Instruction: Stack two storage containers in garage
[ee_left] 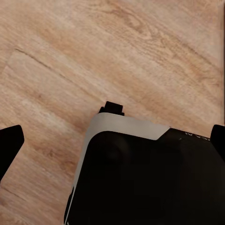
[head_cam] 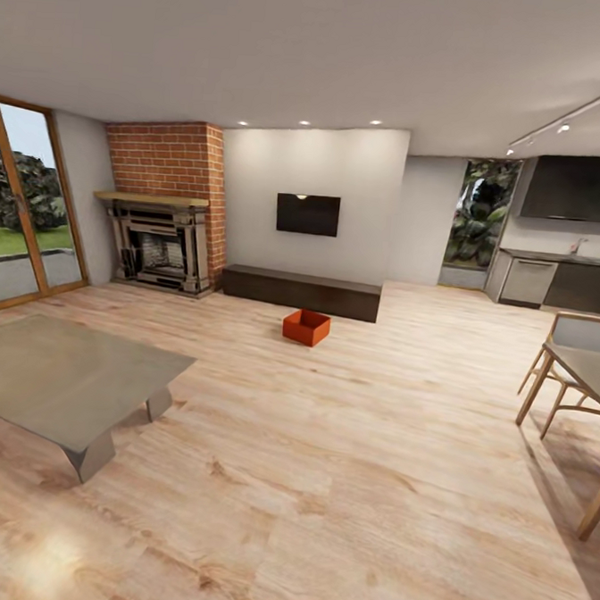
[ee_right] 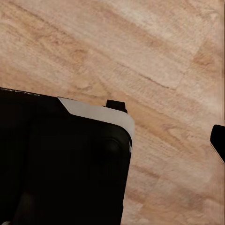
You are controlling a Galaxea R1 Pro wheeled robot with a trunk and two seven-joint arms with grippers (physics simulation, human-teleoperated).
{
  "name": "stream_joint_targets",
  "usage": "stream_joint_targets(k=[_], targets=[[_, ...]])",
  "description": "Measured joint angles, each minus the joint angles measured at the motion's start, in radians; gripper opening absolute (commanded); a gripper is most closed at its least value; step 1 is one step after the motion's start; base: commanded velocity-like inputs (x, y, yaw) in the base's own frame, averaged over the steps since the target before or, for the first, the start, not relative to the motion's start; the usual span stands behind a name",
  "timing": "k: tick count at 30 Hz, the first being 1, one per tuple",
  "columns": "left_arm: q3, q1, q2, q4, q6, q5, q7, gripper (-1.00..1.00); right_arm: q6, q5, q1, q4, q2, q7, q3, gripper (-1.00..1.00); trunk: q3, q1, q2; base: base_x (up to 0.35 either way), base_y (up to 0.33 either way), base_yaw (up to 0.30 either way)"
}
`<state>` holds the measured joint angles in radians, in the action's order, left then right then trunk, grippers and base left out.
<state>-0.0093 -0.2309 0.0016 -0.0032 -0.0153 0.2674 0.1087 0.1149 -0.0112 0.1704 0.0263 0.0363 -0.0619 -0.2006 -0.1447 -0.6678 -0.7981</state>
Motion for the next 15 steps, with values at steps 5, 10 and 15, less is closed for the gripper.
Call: stream_joint_targets(k=[5, 10, 15], targets=[[0.000, 0.000, 0.001, 0.000, 0.001, 0.001, 0.000, 1.00, -0.001, 0.000, 0.000, 0.000, 0.000, 0.000, 0.000, 1.00, 0.000, 0.000, 0.000, 0.323, 0.000, 0.000], [0.000, 0.000, 0.001, 0.000, 0.000, 0.001, 0.000, 1.00, -0.001, 0.000, 0.000, 0.000, -0.001, 0.000, 0.000, 1.00, 0.000, 0.000, 0.000, 0.323, 0.000, 0.000], [0.000, 0.000, 0.002, 0.000, 0.001, 0.001, 0.000, 1.00, 0.000, 0.000, 0.000, 0.000, -0.002, 0.000, 0.000, 1.00, 0.000, 0.000, 0.000, 0.323, 0.000, 0.000]])
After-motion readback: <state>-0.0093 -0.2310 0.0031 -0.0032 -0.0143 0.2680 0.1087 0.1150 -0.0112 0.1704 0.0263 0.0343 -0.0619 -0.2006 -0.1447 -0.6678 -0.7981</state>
